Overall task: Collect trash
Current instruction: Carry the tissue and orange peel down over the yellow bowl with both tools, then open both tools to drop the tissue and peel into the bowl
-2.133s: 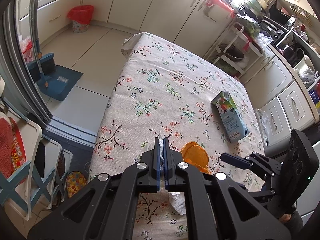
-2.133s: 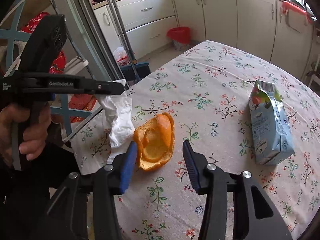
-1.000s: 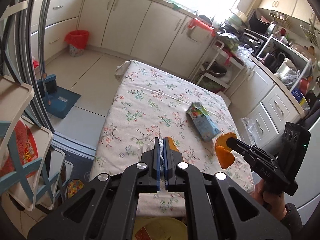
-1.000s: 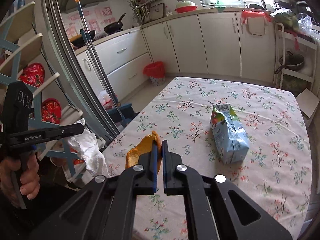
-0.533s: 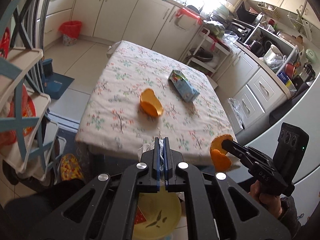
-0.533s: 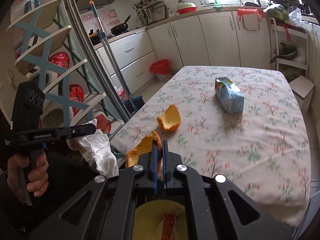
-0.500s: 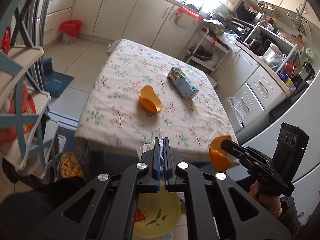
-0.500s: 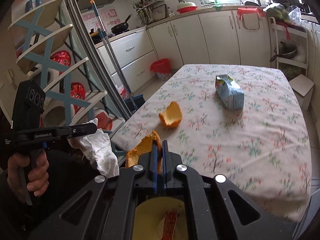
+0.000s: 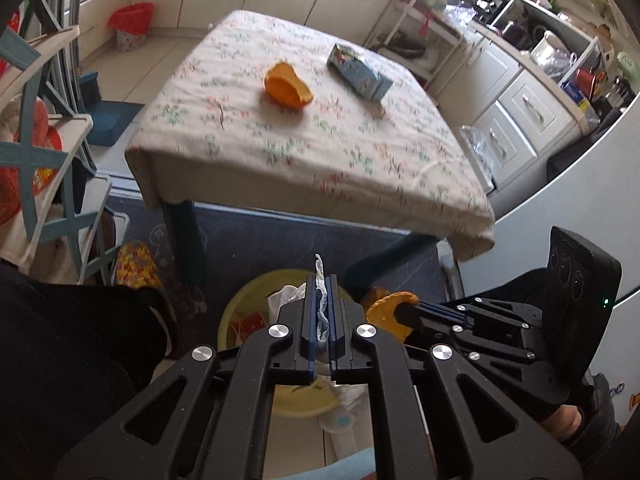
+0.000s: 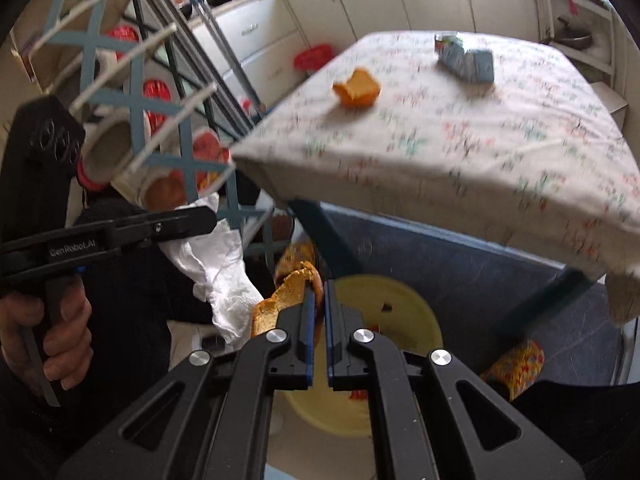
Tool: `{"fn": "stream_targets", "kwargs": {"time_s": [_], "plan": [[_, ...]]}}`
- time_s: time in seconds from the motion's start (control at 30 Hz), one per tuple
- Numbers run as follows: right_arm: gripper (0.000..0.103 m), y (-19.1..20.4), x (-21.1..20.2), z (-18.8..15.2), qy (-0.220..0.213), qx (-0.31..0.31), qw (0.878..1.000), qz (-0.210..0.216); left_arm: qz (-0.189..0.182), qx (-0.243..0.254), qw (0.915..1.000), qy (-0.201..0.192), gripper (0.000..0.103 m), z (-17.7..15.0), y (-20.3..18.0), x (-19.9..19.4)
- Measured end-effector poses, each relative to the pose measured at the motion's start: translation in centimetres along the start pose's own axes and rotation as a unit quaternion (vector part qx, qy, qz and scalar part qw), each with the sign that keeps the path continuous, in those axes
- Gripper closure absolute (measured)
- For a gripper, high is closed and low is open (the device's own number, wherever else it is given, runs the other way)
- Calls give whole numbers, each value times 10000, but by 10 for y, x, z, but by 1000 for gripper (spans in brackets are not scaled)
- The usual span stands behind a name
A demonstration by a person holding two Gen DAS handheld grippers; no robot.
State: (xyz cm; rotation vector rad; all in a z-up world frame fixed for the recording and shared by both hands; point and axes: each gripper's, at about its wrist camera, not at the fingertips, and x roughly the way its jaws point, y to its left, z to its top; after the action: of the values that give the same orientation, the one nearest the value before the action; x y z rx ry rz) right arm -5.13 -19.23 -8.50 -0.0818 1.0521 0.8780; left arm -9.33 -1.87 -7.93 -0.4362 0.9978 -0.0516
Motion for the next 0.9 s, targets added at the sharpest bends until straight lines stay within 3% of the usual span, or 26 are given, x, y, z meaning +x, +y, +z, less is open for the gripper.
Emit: {"fn": "stream_targets", "kwargs": {"time_s": [0.07, 0.13, 0.2, 0.27, 0.37, 0.6, 0.9], "plan": [[94, 3, 9, -5, 244, -64, 9996, -97, 65, 105, 9999, 112, 97, -6, -4, 5], [58, 3, 13, -11, 368, -76, 9990, -231, 133, 207, 9996, 165, 89, -11, -6, 6], [56, 3, 12, -13, 366, -82, 9989, -278, 267, 341, 9989, 150, 74, -15, -10, 6], [55, 2, 10, -17, 330, -53, 9989, -323, 380, 447, 9982, 113, 69, -19, -13, 5], [54, 1, 11, -18, 352, 6, 9987, -367, 455, 536, 9975, 96, 66, -20, -16, 4], [41, -3, 10, -18, 297, 123, 9985, -444, 624, 691, 9957, 15, 57, -22, -20, 2], [33, -4, 11, -17, 294, 166, 9983, -482, 719, 709, 9949, -1, 52, -22, -20, 5]]}}
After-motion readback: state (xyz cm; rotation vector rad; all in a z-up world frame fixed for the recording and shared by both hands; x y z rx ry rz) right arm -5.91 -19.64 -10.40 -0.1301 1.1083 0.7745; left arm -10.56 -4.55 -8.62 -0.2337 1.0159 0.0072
